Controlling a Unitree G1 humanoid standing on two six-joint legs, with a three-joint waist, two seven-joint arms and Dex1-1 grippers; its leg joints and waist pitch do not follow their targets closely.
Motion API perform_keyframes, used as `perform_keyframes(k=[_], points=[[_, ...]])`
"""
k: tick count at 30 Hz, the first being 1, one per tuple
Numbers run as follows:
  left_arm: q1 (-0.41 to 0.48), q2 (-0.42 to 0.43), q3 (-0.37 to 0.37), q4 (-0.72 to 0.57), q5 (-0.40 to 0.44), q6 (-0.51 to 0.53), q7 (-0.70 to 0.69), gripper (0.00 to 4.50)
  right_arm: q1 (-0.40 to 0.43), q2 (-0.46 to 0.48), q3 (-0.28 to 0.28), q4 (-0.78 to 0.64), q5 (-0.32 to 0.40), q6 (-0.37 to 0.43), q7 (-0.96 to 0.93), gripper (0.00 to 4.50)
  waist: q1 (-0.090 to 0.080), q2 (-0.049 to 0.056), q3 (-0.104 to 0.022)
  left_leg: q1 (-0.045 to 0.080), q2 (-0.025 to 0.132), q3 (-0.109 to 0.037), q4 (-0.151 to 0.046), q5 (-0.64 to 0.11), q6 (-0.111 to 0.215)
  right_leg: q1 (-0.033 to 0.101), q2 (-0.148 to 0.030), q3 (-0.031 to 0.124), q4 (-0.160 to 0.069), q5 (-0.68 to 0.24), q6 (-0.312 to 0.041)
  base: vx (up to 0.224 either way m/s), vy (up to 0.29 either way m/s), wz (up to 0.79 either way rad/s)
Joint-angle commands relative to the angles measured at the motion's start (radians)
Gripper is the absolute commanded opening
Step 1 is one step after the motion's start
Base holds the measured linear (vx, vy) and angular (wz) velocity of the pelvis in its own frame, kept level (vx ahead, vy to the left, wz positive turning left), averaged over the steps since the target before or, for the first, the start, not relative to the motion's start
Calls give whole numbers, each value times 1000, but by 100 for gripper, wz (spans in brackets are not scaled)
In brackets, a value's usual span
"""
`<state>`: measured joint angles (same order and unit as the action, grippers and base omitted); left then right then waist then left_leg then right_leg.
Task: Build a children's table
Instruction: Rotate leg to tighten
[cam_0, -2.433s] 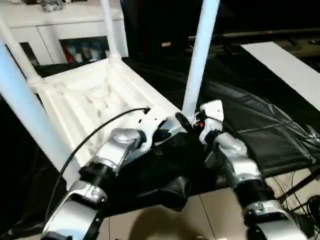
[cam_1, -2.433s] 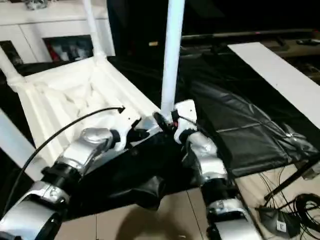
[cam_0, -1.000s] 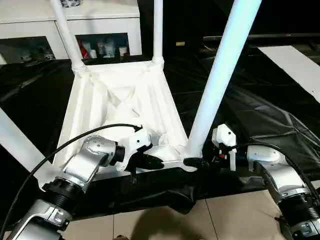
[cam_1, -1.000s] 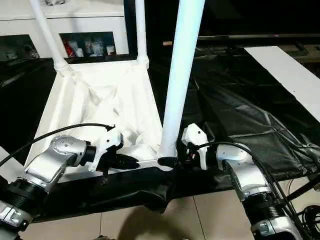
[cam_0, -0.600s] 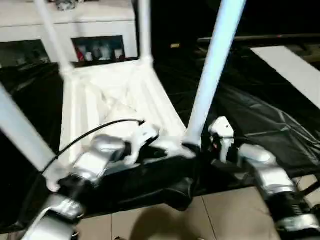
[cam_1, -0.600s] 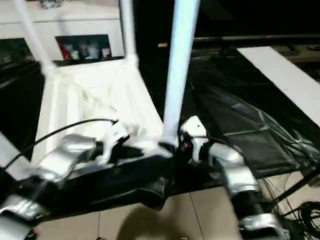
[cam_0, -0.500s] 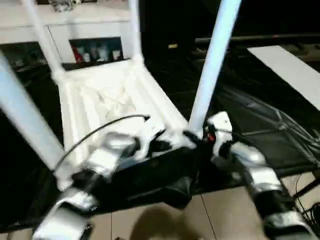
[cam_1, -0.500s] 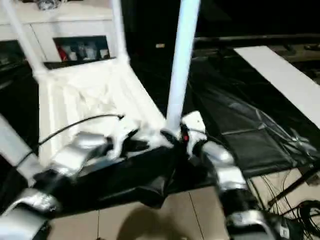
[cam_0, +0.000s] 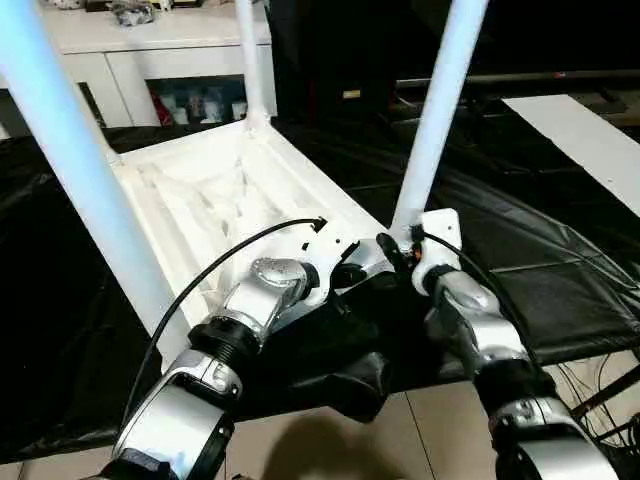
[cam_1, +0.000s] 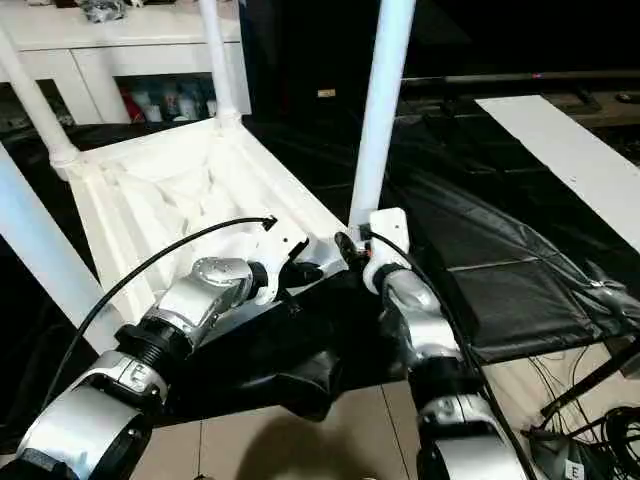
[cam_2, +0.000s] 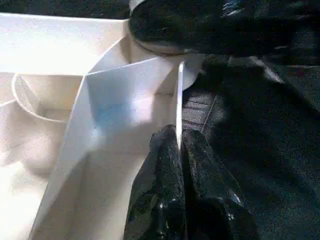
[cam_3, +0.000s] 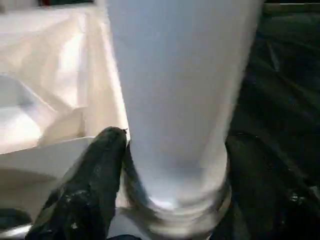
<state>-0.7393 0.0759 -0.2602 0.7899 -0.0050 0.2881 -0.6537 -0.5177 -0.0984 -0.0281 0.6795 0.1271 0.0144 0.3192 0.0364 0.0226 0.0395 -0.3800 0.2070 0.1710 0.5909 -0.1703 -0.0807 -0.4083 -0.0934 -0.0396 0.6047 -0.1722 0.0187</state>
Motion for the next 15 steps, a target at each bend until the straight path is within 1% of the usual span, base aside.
perform_keyframes(k=[1,2,3,4,5,6,7,8,9,10,11,12,13,14,15], points=[[40,39,-3,-7,6,-7,-41,0,23,-14,36,-64,39,-15,115,351,3,-23,-55,0,2,5,-77,-294,50,45,-27,15,-91,-343,-161,0,0,0],[49,48,-10,-21,5,-6,-62,0,30,-25,38,-79,47,-13,139,365,-3,-25,-55,-10,0,2,-79,-285,52,53,-28,12,-89,-357,-151,0,0,0],[57,56,-13,-36,2,3,-77,0,39,-39,43,-99,58,-2,177,365,-3,-22,-56,-7,3,2,-78,-277,52,50,-29,13,-90,-350,-156,0,0,0],[61,65,-17,-41,0,4,-94,0,46,-55,50,-111,63,6,214,377,-2,-22,-56,-2,5,3,-77,-282,52,45,-29,14,-91,-348,-161,0,0,0],[74,84,-28,-63,-3,-3,-133,0,60,-94,67,-134,57,8,270,383,-2,-24,-56,2,4,6,-74,-288,55,42,-27,17,-91,-343,-172,0,0,0],[78,89,-30,-69,-4,-2,-141,0,64,-106,71,-140,56,9,285,396,0,-23,-56,0,6,5,-75,-279,58,45,-28,17,-88,-332,-181,0,0,0],[86,103,-37,-85,-5,-2,-165,0,72,-130,79,-151,53,11,322,396,1,-21,-55,0,6,6,-75,-274,57,44,-28,18,-88,-325,-183,0,0,0],[86,104,-37,-86,-5,-2,-167,0,73,-132,80,-152,53,11,326,396,1,-22,-55,2,7,7,-75,-272,59,42,-27,18,-87,-309,-191,0,0,0],[107,135,-54,-130,-13,5,-230,0,90,-183,101,-180,53,14,412,396,0,-20,-55,2,7,7,-75,-273,58,42,-27,18,-86,-306,-195,0,0,0],[124,161,-70,-166,-19,-2,-290,0,103,-217,114,-200,55,18,475,396,3,-19,-56,3,9,7,-74,-276,61,45,-27,19,-86,-297,-199,0,0,0],[136,179,-80,-194,-26,-2,-332,0,111,-239,122,-216,59,22,517,396,4,-19,-59,1,10,6,-73,-257,68,49,-28,19,-80,-256,-211,0,0,0],[144,190,-85,-211,-31,2,-356,0,115,-251,127,-225,63,26,542,396,3,-17,-61,2,10,8,-72,-230,76,49,-26,19,-76,-205,-226,0,0,0],[153,203,-91,-232,-37,9,-384,0,122,-265,130,-240,69,32,572,396,3,-17,-62,2,9,9,-70,-217,81,49,-25,19,-74,-179,-235,0,0,0],[181,249,-110,-297,-62,-3,-484,0,137,-306,150,-277,79,49,647,396,3,-11,-63,2,9,7,-69,-204,90,50,-25,18,-69,-142,-252,0,0,0],[187,260,-113,-312,-68,-4,-504,0,140,-315,157,-284,77,51,662,396,2,-13,-65,2,12,7,-69,-196,94,54,-25,18,-67,-121,-257,0,0,0]])
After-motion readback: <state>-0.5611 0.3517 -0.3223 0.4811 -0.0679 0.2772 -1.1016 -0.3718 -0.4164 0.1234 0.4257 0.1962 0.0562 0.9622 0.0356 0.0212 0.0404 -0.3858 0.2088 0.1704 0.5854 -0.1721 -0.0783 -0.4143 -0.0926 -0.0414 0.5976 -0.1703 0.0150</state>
